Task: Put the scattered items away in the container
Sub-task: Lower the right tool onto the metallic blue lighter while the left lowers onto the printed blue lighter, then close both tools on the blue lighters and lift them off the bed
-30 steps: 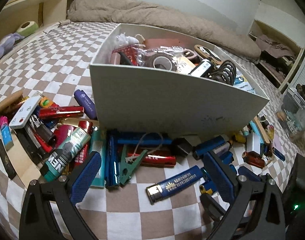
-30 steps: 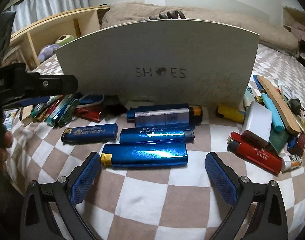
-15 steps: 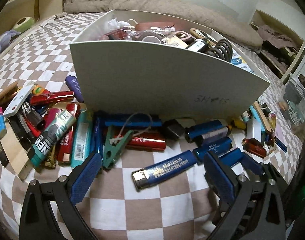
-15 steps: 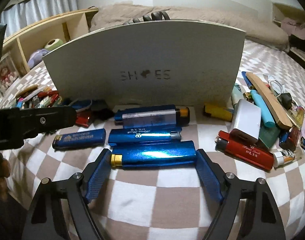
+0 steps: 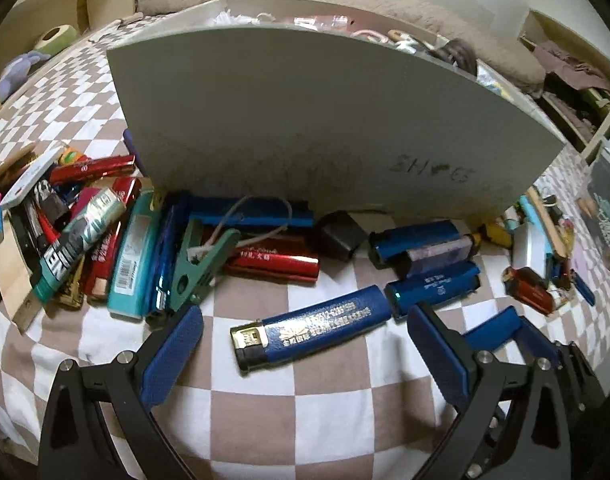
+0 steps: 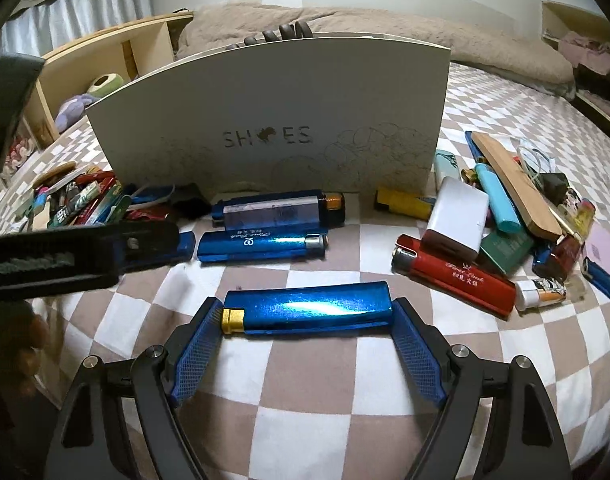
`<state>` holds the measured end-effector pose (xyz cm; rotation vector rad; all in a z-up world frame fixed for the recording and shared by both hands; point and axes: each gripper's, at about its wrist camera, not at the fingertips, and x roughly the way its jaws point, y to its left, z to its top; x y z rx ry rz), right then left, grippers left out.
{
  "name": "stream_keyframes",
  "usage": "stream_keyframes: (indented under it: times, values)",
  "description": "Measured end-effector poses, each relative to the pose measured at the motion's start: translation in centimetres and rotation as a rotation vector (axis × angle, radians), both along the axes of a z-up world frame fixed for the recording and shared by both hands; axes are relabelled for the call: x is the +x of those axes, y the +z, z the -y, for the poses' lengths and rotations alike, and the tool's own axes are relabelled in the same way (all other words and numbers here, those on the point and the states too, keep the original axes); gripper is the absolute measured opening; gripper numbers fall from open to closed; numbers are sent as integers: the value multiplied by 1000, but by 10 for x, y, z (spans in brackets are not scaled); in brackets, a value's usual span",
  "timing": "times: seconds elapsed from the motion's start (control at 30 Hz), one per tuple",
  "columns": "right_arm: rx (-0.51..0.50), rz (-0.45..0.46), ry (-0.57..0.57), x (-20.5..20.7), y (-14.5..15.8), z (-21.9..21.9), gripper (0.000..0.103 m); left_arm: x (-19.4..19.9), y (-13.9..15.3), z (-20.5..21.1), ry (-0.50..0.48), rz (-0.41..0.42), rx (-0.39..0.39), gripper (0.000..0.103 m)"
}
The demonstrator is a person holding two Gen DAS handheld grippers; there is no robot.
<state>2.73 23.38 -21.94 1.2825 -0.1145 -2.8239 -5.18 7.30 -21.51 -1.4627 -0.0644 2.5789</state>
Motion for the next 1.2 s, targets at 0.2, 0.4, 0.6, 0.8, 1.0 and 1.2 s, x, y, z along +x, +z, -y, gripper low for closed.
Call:
stream_keyframes:
  times: [0.2, 0.4, 0.6, 0.8, 1.0, 1.2]
  values:
    - [-16, 5, -1, 0, -1, -3, 84, 2, -6, -4, 34, -57, -41, 100]
    - [-9, 5, -1, -5, 0, 4, 85, 4, -9, -7, 34, -76, -69, 99]
    - [-3, 5, -2, -6, 0, 5, 85, -3, -8, -6, 108, -42, -41, 99]
    - [-6, 6, -3, -4, 0, 5, 85, -4, -11, -13, 148, -57, -78, 100]
    - [-16, 7, 2, -4, 1, 4, 85, 10, -10, -7, 106, -110, -85, 87]
    - [-25, 8, 4, -3, 1, 4, 85, 13, -6, 7, 29, -113, -48, 84]
